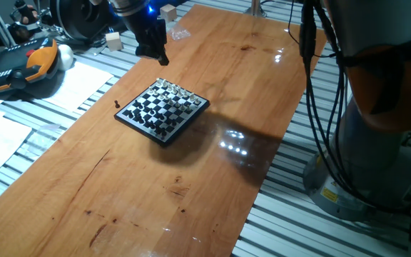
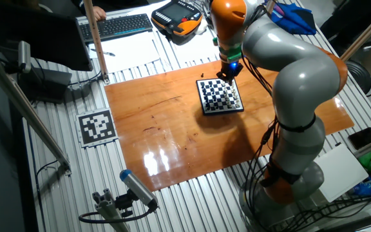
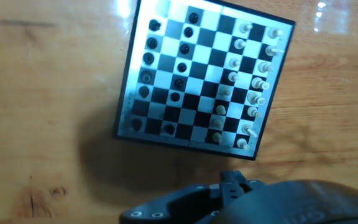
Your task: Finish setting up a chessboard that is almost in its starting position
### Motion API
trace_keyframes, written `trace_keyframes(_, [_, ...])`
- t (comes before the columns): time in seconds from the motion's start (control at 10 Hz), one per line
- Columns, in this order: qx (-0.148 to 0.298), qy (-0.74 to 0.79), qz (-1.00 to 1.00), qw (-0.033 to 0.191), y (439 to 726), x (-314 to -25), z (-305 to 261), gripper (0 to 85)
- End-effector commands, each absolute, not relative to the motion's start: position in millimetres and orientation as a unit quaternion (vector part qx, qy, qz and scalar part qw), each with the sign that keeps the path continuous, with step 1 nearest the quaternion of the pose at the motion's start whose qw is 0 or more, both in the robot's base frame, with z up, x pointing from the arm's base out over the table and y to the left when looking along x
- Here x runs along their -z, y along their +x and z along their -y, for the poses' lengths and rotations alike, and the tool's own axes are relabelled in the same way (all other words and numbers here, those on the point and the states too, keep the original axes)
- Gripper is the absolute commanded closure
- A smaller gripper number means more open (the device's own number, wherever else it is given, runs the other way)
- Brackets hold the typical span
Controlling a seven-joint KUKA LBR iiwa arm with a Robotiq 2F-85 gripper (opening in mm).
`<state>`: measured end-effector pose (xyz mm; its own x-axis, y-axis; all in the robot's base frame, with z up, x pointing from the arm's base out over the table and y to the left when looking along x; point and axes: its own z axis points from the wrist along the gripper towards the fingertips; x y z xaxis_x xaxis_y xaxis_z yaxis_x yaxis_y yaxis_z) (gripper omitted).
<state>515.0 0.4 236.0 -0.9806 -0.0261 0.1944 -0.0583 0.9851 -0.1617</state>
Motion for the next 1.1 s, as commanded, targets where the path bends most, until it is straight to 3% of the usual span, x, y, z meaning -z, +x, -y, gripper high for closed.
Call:
trace_keyframes(0.0, [-0.085,0.025,0.993,0.080,514.9,-235.9,-0.5,85.0])
trace_keyframes(0.3, [-0.069,0.032,0.996,0.056,514.9,-235.9,-0.5,85.0])
trace_keyframes(0.5, [-0.050,0.060,0.995,0.064,514.9,-235.9,-0.5,85.0])
trace_keyframes(0.6, [-0.024,0.061,0.997,0.043,514.9,-235.9,-0.5,85.0])
trace_keyframes(0.7, [-0.026,0.047,0.998,0.026,514.9,-235.9,-0.5,85.0])
trace_keyframes(1.0, [-0.017,0.009,1.000,0.021,514.9,-235.9,-0.5,85.0])
